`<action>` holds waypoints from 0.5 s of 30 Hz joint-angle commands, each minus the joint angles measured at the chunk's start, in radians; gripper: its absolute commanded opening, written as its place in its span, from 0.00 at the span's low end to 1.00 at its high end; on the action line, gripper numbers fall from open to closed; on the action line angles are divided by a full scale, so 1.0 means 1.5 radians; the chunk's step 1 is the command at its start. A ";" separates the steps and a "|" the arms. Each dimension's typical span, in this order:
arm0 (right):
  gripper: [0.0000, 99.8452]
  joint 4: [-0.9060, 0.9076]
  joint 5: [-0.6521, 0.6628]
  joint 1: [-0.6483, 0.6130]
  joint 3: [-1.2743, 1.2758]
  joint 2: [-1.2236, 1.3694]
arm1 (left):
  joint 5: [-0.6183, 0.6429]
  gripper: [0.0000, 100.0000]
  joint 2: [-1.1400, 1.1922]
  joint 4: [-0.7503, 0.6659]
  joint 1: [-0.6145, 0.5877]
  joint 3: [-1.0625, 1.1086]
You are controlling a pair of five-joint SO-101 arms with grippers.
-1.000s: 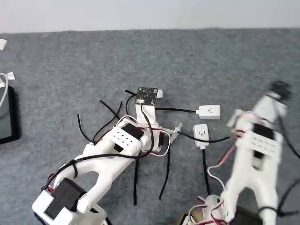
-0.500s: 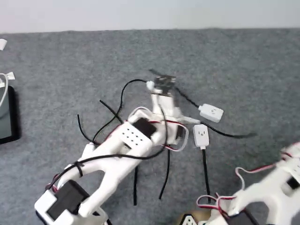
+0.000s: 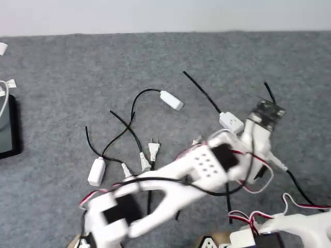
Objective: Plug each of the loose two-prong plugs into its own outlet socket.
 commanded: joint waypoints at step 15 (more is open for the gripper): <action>0.14 -0.150 0.018 0.007 -0.008 -0.005 | -0.095 0.02 0.500 0.196 0.113 -0.819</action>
